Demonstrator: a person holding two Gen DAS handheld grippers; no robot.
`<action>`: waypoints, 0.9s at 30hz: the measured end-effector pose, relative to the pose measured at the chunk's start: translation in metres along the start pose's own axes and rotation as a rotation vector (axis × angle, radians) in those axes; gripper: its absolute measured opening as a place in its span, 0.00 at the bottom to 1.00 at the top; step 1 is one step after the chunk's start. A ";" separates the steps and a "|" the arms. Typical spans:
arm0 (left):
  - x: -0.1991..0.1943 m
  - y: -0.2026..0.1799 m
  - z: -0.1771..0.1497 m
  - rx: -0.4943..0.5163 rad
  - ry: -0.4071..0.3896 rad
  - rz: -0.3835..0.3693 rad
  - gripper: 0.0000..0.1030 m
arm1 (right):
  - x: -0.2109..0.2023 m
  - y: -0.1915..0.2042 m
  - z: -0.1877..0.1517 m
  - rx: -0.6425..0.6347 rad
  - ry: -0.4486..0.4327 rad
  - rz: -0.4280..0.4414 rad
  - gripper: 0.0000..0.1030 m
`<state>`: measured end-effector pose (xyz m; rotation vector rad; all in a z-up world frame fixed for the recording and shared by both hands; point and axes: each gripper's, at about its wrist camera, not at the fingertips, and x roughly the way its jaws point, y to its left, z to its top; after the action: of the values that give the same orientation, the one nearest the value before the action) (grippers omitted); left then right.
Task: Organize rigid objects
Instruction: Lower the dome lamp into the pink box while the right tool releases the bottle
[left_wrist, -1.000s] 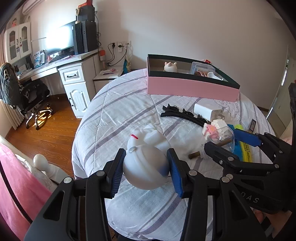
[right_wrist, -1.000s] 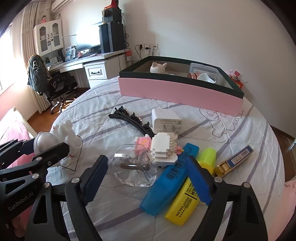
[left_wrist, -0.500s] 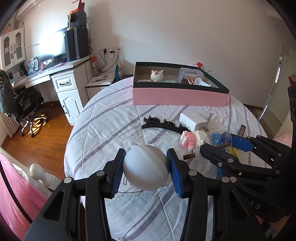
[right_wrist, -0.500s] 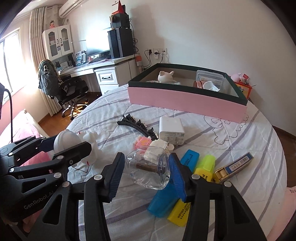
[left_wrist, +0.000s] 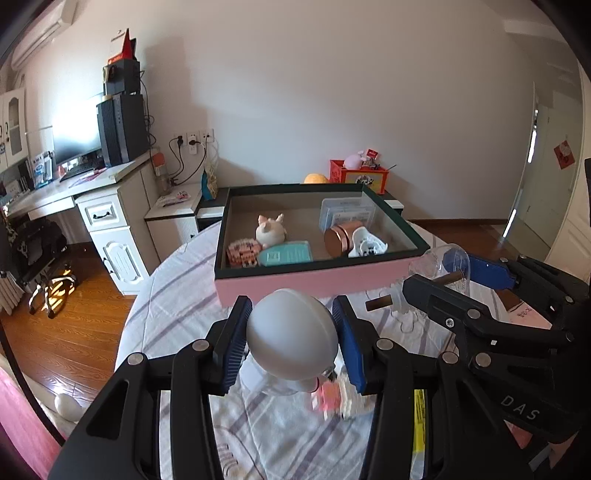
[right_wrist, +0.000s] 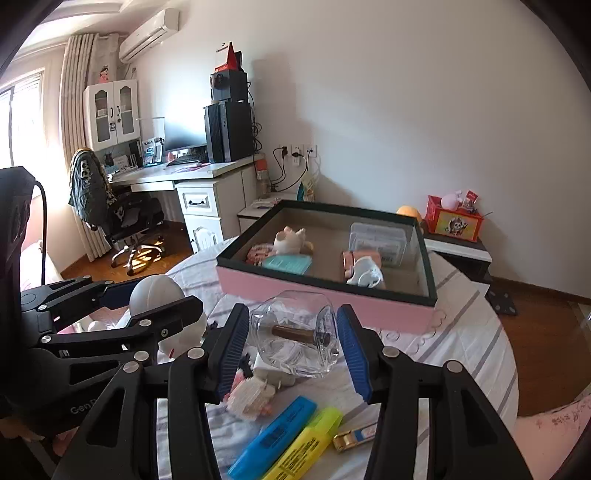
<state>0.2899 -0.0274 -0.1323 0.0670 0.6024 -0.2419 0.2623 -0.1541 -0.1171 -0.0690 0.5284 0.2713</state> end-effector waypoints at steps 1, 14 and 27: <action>0.006 -0.002 0.009 0.009 -0.008 -0.003 0.45 | 0.003 -0.005 0.006 0.001 -0.009 -0.002 0.49; 0.153 -0.019 0.094 0.077 0.120 -0.044 0.45 | 0.112 -0.086 0.057 0.018 0.059 -0.115 0.50; 0.237 -0.023 0.088 0.100 0.212 -0.010 0.48 | 0.177 -0.115 0.045 0.009 0.161 -0.159 0.50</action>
<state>0.5217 -0.1096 -0.1947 0.1878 0.8017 -0.2762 0.4625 -0.2167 -0.1681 -0.1243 0.6807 0.1080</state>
